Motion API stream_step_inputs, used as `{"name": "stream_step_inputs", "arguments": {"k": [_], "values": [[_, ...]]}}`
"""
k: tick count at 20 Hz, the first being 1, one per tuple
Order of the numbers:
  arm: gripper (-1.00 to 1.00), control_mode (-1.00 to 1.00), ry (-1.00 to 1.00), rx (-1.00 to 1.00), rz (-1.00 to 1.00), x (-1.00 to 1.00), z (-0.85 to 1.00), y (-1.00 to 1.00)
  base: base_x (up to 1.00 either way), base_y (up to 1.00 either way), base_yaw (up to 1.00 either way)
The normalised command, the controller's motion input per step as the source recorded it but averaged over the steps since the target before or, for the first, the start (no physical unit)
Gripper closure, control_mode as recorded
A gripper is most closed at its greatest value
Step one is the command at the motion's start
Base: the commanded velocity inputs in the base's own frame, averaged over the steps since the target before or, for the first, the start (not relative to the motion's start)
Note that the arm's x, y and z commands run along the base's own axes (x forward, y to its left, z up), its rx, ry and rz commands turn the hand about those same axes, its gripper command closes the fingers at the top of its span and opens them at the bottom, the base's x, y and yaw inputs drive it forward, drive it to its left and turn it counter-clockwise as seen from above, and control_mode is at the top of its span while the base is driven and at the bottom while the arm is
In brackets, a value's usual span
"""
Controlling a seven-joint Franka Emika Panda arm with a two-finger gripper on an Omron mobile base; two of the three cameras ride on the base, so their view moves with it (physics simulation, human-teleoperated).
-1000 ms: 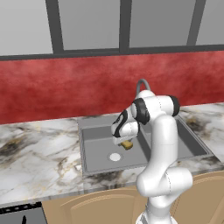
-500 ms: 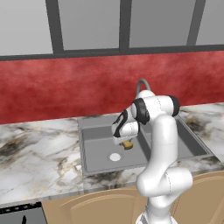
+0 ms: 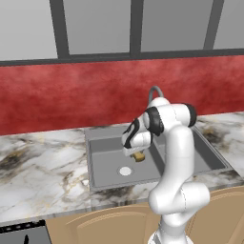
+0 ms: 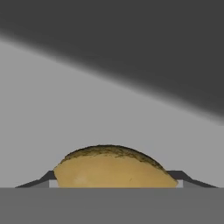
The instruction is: Pick up the bar soap and sponge from the sink, and place them back in the cabinet, and close the cabinet door.
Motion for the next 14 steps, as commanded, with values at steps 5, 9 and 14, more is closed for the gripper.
{"name": "stream_step_inputs", "arguments": {"k": [5,9,14], "values": [[1.00,-1.00,0.00,0.00,0.00,-0.01,0.35,0.01,0.00,0.00,0.00],[1.00,-1.00,0.00,0.00,-0.01,-0.07,0.34,0.09,0.00,0.00,0.00],[1.00,-1.00,0.00,0.00,-0.01,-0.15,0.26,0.18,0.00,0.00,0.00]]}}
